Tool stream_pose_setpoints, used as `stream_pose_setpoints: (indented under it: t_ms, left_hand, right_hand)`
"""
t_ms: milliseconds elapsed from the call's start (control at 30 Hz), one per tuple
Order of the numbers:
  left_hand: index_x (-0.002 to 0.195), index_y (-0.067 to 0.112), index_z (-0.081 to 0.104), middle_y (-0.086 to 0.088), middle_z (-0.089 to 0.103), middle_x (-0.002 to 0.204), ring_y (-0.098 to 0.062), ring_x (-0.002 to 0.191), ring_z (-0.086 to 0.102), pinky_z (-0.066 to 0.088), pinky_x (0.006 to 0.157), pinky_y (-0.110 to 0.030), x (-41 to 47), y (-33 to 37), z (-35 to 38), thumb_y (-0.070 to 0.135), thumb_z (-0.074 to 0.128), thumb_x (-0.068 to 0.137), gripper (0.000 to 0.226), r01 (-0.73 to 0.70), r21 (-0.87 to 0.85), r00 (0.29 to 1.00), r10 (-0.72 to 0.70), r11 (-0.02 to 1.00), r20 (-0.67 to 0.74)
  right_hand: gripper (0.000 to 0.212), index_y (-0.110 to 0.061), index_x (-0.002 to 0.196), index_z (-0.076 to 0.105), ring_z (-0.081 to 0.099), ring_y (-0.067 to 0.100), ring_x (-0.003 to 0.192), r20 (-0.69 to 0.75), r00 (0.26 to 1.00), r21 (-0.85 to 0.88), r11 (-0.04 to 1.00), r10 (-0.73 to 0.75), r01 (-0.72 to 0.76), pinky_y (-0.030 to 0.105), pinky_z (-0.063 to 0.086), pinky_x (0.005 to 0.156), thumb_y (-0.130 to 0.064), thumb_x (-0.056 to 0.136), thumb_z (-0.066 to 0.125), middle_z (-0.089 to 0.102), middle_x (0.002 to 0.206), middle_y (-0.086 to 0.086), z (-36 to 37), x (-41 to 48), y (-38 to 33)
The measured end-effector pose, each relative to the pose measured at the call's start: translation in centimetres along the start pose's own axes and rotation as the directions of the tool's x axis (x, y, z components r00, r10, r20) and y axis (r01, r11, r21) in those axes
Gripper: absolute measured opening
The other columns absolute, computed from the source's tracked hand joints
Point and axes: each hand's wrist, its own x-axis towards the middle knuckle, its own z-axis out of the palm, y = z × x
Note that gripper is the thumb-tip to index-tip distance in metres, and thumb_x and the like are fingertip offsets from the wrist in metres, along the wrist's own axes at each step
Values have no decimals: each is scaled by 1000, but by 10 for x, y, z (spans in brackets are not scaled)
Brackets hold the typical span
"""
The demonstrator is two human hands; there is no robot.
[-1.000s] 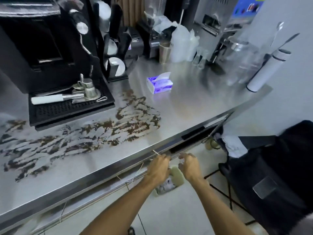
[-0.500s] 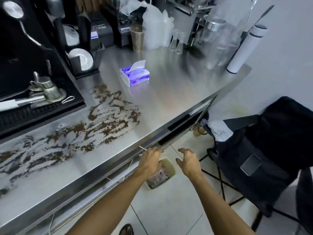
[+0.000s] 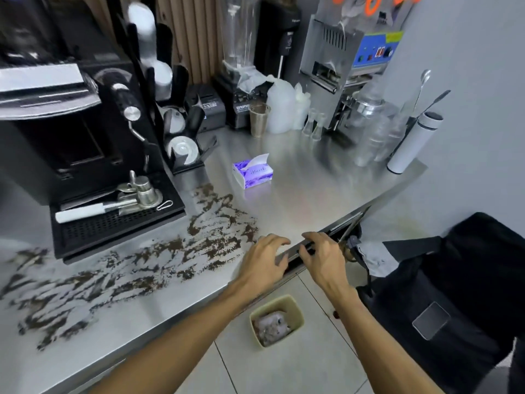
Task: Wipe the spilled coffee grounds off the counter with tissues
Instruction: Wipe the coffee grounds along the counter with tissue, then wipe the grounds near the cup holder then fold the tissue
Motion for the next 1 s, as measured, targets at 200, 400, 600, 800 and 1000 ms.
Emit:
stream_pose_setpoints:
  t_ms: [200, 400, 600, 800, 1000]
  left_hand:
    - [128, 22, 56, 3, 58, 125, -15, 115, 52, 46, 97, -35, 35, -25, -56, 28, 57, 91, 37, 46, 1, 995, -46, 999, -90]
    - [131, 19, 55, 1, 58, 126, -18, 117, 52, 45, 98, -36, 69, -53, -84, 24, 61, 87, 44, 187, 2, 976, -185, 982, -111]
    - [132, 18, 52, 0, 57, 126, -19, 117, 53, 46, 99, -35, 112, -82, -87, 22, 67, 84, 51, 291, -4, 952, -290, 957, -97]
    - [144, 25, 33, 2, 41, 142, -18, 129, 40, 41, 99, -35, 165, -109, -80, 36, 80, 72, 86, 414, 20, 909, -412, 910, -64]
    - [139, 25, 34, 3, 47, 133, -24, 127, 39, 41, 104, -39, 222, -130, -65, 53, 81, 49, 105, 454, 13, 890, -453, 891, -40]
  right_hand:
    - [34, -16, 118, 66, 65, 23, 94, -40, 998, -5, 999, -52, 52, 34, 53, 75, -29, 87, 65, 66, 114, 3, 3, 51, -47]
    - [36, -15, 120, 65, 63, 25, 96, 4, 995, -49, 994, -100, 101, 34, 51, 75, -25, 85, 67, 65, 115, 5, 19, 100, -73]
    - [34, -14, 115, 64, 62, 31, 94, 46, 989, -95, 985, -137, 141, 40, 53, 73, -18, 82, 70, 65, 107, 8, 33, 158, -71]
    - [42, -15, 121, 61, 52, 32, 106, 100, 960, -126, 954, -260, 272, 42, 51, 78, -12, 80, 71, 61, 119, 6, 56, 232, -56]
    - [43, -12, 120, 63, 55, 36, 102, 143, 878, -81, 878, -457, 471, 42, 51, 84, -19, 77, 61, 61, 118, 12, 84, 294, -37]
